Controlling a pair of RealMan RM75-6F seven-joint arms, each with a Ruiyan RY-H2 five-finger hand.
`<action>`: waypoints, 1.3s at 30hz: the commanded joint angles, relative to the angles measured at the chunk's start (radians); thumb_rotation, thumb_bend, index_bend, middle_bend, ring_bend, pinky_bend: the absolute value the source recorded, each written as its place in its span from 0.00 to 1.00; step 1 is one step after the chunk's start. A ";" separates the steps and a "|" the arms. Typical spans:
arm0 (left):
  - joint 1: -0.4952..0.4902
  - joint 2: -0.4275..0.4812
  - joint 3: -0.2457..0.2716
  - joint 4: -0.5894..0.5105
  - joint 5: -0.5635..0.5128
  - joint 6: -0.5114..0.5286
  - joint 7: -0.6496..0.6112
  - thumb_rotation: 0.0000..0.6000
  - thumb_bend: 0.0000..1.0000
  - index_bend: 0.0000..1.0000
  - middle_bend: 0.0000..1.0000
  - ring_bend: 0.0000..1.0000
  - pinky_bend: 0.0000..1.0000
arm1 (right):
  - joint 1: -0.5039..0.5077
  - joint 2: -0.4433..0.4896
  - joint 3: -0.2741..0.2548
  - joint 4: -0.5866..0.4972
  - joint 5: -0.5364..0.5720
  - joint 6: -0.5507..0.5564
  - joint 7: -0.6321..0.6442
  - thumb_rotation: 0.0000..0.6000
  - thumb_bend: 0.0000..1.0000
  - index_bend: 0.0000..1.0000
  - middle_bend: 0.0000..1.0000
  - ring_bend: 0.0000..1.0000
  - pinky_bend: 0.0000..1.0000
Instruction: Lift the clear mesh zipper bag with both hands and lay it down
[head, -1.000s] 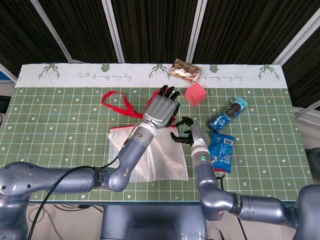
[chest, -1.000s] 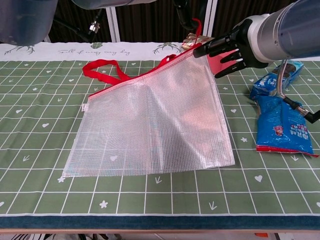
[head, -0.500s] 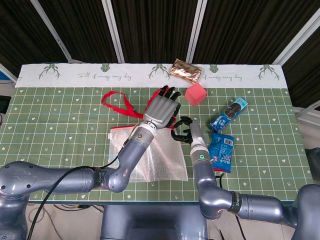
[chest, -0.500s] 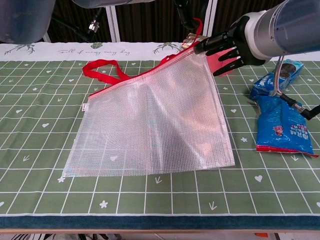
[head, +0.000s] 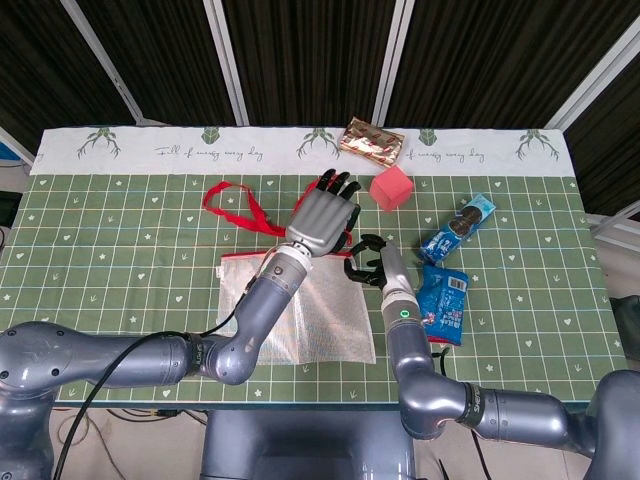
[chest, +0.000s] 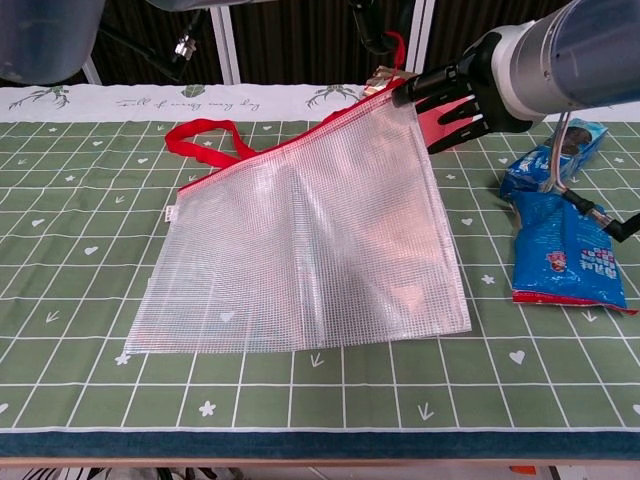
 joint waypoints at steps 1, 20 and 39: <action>0.000 0.002 0.002 -0.003 -0.001 0.001 -0.002 1.00 0.43 0.61 0.15 0.00 0.00 | -0.001 0.001 0.003 -0.002 -0.002 0.002 0.000 1.00 0.51 0.56 0.18 0.08 0.26; 0.017 0.023 0.028 -0.014 -0.007 0.004 -0.025 1.00 0.43 0.61 0.15 0.00 0.00 | -0.010 0.006 0.034 -0.018 0.021 0.001 0.007 1.00 0.53 0.61 0.22 0.09 0.26; 0.053 0.044 0.051 -0.043 0.017 -0.003 -0.080 1.00 0.43 0.61 0.15 0.00 0.00 | -0.002 0.013 0.111 -0.074 0.046 0.028 0.052 1.00 0.54 0.64 0.24 0.09 0.26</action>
